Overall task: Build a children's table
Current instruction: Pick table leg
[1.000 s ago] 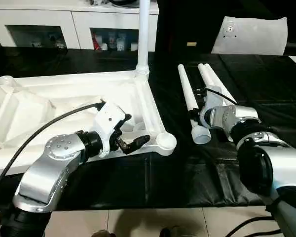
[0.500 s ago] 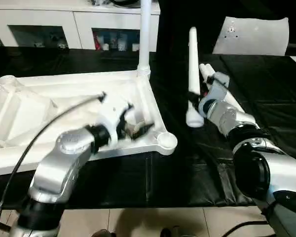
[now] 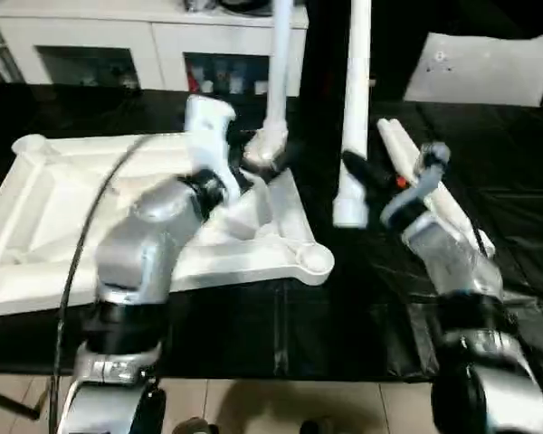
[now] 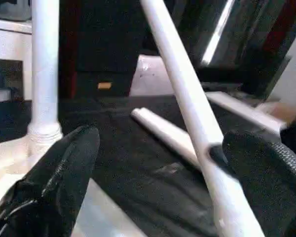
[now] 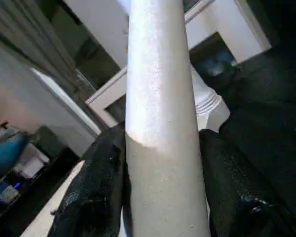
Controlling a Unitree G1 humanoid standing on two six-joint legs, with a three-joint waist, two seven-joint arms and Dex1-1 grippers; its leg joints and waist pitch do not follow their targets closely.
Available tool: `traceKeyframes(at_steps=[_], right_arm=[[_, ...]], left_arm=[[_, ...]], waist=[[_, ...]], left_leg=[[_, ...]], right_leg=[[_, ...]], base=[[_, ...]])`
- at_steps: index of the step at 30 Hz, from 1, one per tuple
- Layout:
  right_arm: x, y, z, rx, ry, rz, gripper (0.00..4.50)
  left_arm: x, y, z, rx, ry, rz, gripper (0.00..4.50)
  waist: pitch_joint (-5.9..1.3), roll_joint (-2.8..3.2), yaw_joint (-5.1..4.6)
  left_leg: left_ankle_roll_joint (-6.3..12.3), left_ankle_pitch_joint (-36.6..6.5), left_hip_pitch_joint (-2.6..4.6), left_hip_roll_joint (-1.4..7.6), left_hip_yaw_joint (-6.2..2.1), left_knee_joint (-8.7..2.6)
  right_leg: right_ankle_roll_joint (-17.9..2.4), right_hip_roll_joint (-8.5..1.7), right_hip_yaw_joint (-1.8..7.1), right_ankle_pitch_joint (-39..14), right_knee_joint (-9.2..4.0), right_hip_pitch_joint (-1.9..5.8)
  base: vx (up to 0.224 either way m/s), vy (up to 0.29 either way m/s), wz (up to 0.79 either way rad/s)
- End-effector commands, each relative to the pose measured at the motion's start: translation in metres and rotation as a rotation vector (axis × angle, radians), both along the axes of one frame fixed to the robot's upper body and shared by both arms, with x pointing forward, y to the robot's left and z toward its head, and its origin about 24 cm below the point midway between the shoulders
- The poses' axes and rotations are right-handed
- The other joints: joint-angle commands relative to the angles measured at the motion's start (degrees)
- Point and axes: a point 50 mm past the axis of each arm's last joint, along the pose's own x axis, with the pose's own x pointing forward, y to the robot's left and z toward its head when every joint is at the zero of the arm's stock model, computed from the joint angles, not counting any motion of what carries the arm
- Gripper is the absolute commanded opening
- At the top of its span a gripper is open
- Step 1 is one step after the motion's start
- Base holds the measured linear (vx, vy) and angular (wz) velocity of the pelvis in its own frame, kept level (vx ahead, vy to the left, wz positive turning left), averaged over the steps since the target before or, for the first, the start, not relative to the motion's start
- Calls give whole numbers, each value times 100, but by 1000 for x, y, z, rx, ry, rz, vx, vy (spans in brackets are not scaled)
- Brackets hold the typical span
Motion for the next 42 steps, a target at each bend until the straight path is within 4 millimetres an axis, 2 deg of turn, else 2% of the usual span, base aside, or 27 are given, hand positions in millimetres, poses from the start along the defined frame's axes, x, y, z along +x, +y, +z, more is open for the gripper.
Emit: traceKeyframes(at_steps=[1,2,3,4,6,7,10,12,14,16,19,22,24,25,26,31,37,42], right_arm=[[-12,11,16,-6,-100,99,184],[-16,14,17,-1,-110,116,184],[-20,16,19,5,-123,135,184],[-21,17,19,6,-125,138,184],[-28,21,22,28,-147,174,184],[-32,23,23,40,-148,196,184],[-39,27,24,43,-144,238,184],[-42,28,24,34,-145,247,184],[-47,31,26,28,-150,275,184],[-50,34,27,25,-150,300,184],[-52,38,25,-12,-140,314,184],[-52,42,22,-64,-136,322,184],[-53,44,21,-101,-138,329,184],[-52,46,18,-152,-130,330,184],[-52,46,17,-161,-129,328,184],[-50,54,12,-263,-142,321,184],[-49,60,4,-425,-166,302,184],[-49,62,4,-420,-162,280,184]], left_arm=[[3,-6,4,-74,30,-30,450],[4,-8,5,-89,36,-34,450],[4,-10,5,-108,48,-49,450],[4,-10,5,-112,50,-53,450],[3,-17,6,-172,82,-97,450],[2,-21,8,-223,110,-128,450],[0,-27,10,-304,147,-201,450],[1,-28,12,-322,148,-195,450],[3,-29,12,-334,164,-191,450],[3,-31,10,-346,195,-200,450],[1,-33,3,-357,256,-225,450],[0,-34,-1,-356,268,-225,450],[-1,-34,-1,-378,273,-234,450],[-1,-35,-1,-382,273,-234,450],[-1,-35,-1,-382,273,-234,450],[-3,-33,-6,-377,282,-230,415],[-7,-32,-6,-405,282,-238,415],[-8,-32,-6,-424,282,-232,415]], waist=[[-464,54,47],[-456,51,51],[-471,81,58],[-459,66,47],[-465,77,47],[-458,71,39],[-453,89,71],[-464,90,89],[-473,65,97],[-476,76,97],[-476,55,104],[-473,70,113],[-475,30,107],[-469,45,117],[-468,24,112],[-459,32,101],[-463,25,91],[-459,24,87]], left_leg=[[271,-716,14,92,-6,-357],[284,-744,19,90,-5,-364],[285,-745,16,96,-26,-372],[279,-756,6,89,-27,-378],[246,-821,29,96,-24,-369],[252,-818,9,99,-34,-380],[256,-795,15,91,-28,-379],[249,-736,9,95,-37,-387],[281,-674,10,108,-38,-394],[299,-604,1,106,-42,-399],[302,-538,2,106,-29,-391],[296,-526,-5,106,-35,-399],[273,-471,-15,110,-27,-395],[267,-495,-9,111,-30,-399],[259,-503,-13,111,-27,-395],[262,-532,-15,107,-27,-399],[246,-528,-15,112,-25,-398],[292,-577,-15,113,-23,-399]], right_leg=[[-1189,-328,197,-1197,-504,413],[-1137,-319,196,-1264,-524,410],[-1100,-328,189,-1283,-516,410],[-1067,-321,185,-1333,-531,408],[-1065,-335,187,-1475,-541,384],[-1079,-332,180,-1492,-543,388],[-1030,-323,176,-1581,-568,378],[-977,-325,170,-1542,-569,386],[-951,-329,165,-1463,-570,395],[-937,-330,164,-1378,-568,401],[-966,-339,171,-1308,-567,394],[-936,-344,168,-1361,-571,397],[-933,-351,175,-1293,-567,407],[-941,-356,173,-1335,-567,403],[-924,-359,173,-1367,-573,400],[-822,-357,177,-1523,-584,394],[-821,-351,182,-1430,-566,392],[-837,-351,185,-1450,-570,389]], base=[[0,0,0],[0,0,0],[0,0,0],[0,0,0],[0,0,0],[0,0,0],[0,0,0],[0,0,0],[0,0,0],[0,0,0],[0,0,0],[0,0,0],[0,0,0],[0,0,0],[0,0,0],[0,0,0],[0,0,0],[0,0,0]])
